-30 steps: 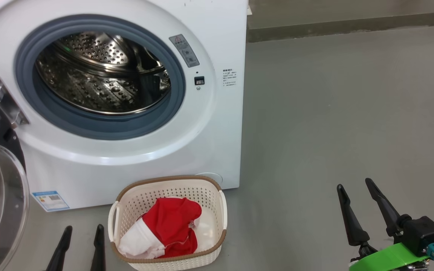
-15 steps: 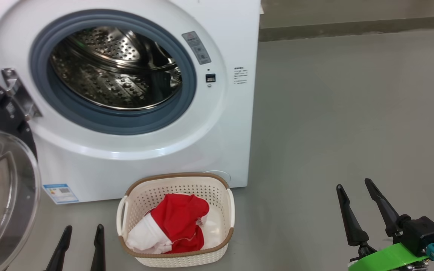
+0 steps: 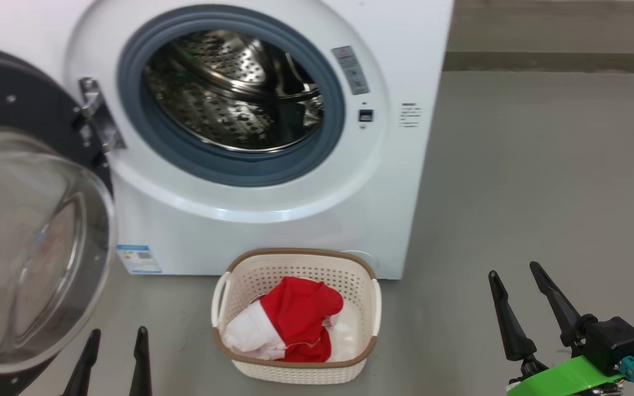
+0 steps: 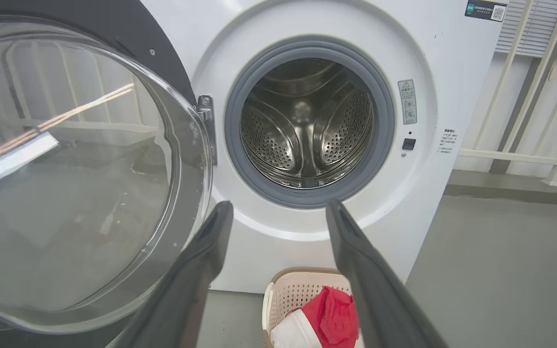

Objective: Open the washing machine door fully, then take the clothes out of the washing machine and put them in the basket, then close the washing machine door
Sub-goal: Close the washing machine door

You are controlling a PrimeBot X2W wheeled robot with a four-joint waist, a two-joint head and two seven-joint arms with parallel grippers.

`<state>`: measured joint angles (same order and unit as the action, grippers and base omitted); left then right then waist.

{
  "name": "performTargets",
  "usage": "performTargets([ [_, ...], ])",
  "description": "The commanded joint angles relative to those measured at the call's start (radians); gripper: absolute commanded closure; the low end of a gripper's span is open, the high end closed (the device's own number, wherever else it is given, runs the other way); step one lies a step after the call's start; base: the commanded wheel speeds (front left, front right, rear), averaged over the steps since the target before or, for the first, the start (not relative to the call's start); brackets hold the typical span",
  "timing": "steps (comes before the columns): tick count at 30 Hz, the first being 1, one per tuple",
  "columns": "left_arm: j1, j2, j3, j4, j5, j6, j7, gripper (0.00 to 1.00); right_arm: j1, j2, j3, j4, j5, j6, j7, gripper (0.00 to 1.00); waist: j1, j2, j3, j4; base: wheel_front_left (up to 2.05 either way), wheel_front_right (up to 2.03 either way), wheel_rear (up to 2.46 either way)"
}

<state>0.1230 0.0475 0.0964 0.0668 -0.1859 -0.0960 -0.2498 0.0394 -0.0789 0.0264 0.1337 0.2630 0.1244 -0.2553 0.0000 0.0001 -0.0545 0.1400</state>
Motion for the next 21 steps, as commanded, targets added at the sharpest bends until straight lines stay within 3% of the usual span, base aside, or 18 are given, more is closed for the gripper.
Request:
performTargets([
  [1,-0.027,0.004,0.034,-0.033,0.008,0.009,-0.012,0.00,-0.011,-0.010,0.028,-0.023,0.013,0.006,-0.006,0.00,0.0000,-0.0001,-0.004,0.056,0.00,0.00,0.00],
  [21,-0.023,0.007,0.039,-0.057,0.012,0.029,-0.012,0.00,-0.008,-0.002,0.053,-0.033,0.017,0.006,-0.006,0.00,0.0000,-0.0001,-0.012,0.231,0.00,0.00,0.00],
])
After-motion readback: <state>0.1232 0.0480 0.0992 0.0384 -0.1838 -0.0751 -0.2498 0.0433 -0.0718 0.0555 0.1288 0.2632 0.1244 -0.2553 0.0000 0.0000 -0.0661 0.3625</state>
